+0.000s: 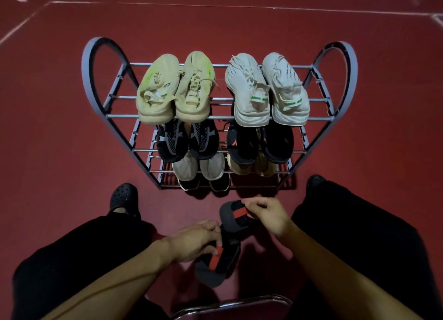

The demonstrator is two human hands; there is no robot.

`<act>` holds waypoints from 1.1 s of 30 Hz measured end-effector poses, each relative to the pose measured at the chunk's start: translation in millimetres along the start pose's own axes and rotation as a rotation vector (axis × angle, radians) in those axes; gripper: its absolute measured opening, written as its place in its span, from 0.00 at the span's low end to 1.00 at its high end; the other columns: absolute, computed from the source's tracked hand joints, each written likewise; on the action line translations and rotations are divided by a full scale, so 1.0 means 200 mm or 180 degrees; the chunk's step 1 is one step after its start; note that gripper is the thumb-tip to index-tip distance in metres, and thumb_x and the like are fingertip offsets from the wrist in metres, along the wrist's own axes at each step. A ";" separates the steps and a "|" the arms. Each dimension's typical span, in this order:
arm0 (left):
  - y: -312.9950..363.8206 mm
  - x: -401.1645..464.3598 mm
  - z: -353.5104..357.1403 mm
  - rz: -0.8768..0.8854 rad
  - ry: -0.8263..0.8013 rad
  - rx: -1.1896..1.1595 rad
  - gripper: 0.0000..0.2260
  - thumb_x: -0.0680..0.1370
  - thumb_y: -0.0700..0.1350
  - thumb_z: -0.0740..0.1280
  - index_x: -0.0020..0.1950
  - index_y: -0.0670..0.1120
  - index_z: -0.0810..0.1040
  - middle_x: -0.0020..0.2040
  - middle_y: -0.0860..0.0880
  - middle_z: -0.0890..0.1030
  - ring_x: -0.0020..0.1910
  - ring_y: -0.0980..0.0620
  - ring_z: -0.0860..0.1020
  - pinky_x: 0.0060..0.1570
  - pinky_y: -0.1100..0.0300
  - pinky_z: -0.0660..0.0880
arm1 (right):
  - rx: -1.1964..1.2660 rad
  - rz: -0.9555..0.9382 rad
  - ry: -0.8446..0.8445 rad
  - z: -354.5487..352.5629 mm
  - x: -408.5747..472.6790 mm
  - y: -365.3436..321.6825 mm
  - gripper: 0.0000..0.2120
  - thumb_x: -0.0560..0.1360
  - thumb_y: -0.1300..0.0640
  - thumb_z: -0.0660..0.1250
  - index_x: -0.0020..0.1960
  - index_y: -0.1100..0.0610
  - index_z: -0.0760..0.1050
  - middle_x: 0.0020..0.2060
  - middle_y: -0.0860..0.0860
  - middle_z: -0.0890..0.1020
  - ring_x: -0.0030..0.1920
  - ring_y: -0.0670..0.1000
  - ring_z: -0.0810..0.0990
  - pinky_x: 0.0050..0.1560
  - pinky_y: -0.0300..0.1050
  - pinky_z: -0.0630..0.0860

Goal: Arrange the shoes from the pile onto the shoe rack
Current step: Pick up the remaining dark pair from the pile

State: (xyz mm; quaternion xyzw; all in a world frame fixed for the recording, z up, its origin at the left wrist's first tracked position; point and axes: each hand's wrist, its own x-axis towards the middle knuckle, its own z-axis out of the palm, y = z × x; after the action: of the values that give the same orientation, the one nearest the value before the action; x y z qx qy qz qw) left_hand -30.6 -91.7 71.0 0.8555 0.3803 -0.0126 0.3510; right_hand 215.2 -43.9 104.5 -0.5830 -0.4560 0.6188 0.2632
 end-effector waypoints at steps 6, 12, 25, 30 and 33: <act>0.09 0.02 -0.06 0.0404 0.0475 0.0525 0.07 0.80 0.54 0.65 0.57 0.56 0.78 0.61 0.53 0.66 0.59 0.52 0.66 0.58 0.57 0.67 | -0.0048 0.0360 -0.0447 0.03 0.00 0.01 0.14 0.82 0.48 0.60 0.61 0.48 0.80 0.62 0.49 0.81 0.60 0.49 0.79 0.61 0.48 0.73; 0.13 0.02 -0.09 0.0414 0.0775 0.0799 0.08 0.81 0.59 0.62 0.55 0.60 0.77 0.63 0.52 0.65 0.59 0.51 0.64 0.55 0.51 0.69 | 0.0738 0.1248 -0.1315 0.09 -0.03 0.03 0.22 0.79 0.36 0.56 0.67 0.43 0.75 0.65 0.48 0.77 0.59 0.63 0.80 0.51 0.50 0.77; 0.16 0.04 -0.05 -0.0262 0.1059 -0.0480 0.10 0.75 0.63 0.68 0.52 0.61 0.82 0.58 0.56 0.62 0.60 0.54 0.60 0.64 0.56 0.62 | 0.0158 0.0868 -0.1233 0.22 -0.07 0.04 0.32 0.81 0.35 0.42 0.66 0.53 0.74 0.23 0.41 0.76 0.26 0.39 0.74 0.33 0.35 0.66; 0.15 0.06 -0.05 -0.0710 0.1150 -0.1632 0.04 0.73 0.54 0.75 0.45 0.56 0.84 0.62 0.53 0.63 0.67 0.55 0.60 0.67 0.68 0.55 | -0.0033 0.0370 -0.0951 0.28 -0.07 0.07 0.36 0.67 0.21 0.52 0.43 0.50 0.83 0.33 0.47 0.83 0.35 0.42 0.80 0.44 0.45 0.73; 0.17 0.07 -0.05 -0.0725 0.1180 -0.2291 0.07 0.74 0.49 0.76 0.48 0.48 0.85 0.63 0.51 0.66 0.66 0.61 0.67 0.67 0.68 0.63 | 0.0128 0.0217 -0.0938 0.26 -0.08 0.02 0.36 0.76 0.28 0.46 0.48 0.52 0.84 0.33 0.47 0.83 0.38 0.44 0.81 0.43 0.43 0.74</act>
State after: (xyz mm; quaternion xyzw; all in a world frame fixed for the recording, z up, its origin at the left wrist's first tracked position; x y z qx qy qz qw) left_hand -2.2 -91.9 94.9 0.6186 0.5093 0.2365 0.5496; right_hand 169.5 -73.9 103.5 -0.4956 -0.4571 0.7153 0.1840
